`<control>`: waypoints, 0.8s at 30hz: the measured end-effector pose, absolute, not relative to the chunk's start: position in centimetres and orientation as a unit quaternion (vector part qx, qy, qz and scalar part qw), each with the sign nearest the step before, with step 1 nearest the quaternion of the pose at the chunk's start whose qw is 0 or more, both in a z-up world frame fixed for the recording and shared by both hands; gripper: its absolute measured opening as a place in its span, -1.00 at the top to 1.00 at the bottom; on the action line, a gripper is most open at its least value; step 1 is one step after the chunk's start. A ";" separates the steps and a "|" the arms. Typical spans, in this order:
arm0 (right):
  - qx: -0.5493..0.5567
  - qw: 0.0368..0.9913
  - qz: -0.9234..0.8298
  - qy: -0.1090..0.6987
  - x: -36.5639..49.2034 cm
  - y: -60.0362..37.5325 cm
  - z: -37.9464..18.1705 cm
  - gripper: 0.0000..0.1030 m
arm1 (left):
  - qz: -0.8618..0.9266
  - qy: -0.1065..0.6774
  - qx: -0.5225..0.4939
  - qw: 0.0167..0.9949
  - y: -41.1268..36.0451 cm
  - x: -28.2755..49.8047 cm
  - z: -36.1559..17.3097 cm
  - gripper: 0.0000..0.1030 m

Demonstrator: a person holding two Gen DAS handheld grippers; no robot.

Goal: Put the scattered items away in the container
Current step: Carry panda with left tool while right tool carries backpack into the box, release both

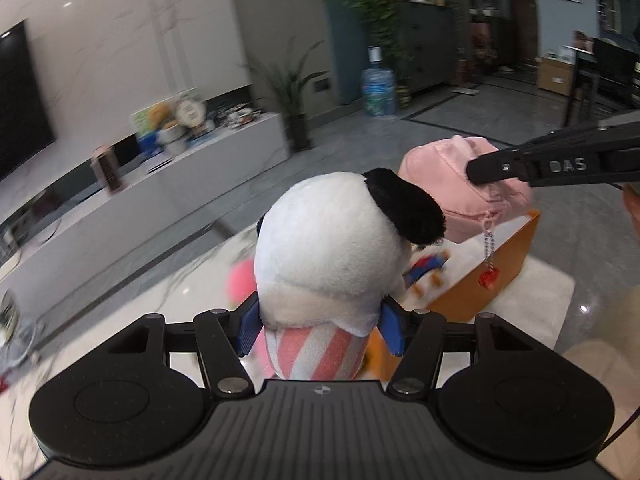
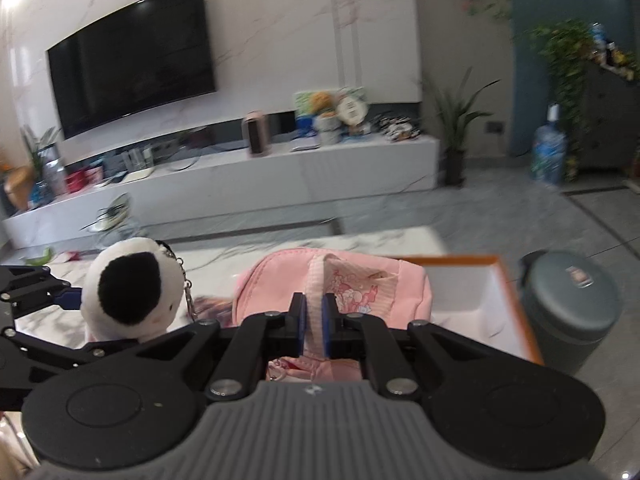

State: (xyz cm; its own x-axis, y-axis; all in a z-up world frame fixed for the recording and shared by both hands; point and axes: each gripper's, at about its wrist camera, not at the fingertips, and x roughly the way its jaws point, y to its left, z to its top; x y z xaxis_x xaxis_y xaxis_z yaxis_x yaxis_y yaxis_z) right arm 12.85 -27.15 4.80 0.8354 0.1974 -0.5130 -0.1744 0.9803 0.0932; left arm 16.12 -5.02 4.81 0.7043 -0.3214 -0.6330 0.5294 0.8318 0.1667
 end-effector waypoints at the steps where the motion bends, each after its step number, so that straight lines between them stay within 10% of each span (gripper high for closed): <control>1: 0.020 0.958 0.089 0.270 13.4 -28.0 4.8 0.82 | -0.244 0.305 0.173 0.904 -6.1 16.7 4.6 -0.34; 24: 0.051 0.908 0.040 0.413 22.8 -35.9 -6.9 0.82 | -0.314 0.444 0.249 0.801 -16.7 27.9 -6.8 -0.37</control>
State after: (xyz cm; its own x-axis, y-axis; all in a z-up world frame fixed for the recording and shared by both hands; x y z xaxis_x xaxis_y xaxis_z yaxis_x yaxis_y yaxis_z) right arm 22.78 -35.90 -6.91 0.6559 0.1144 -0.7461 -0.0300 0.9916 0.1256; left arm 27.90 -16.72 -6.76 0.4081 -0.2810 -0.8686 0.7244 0.6787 0.1209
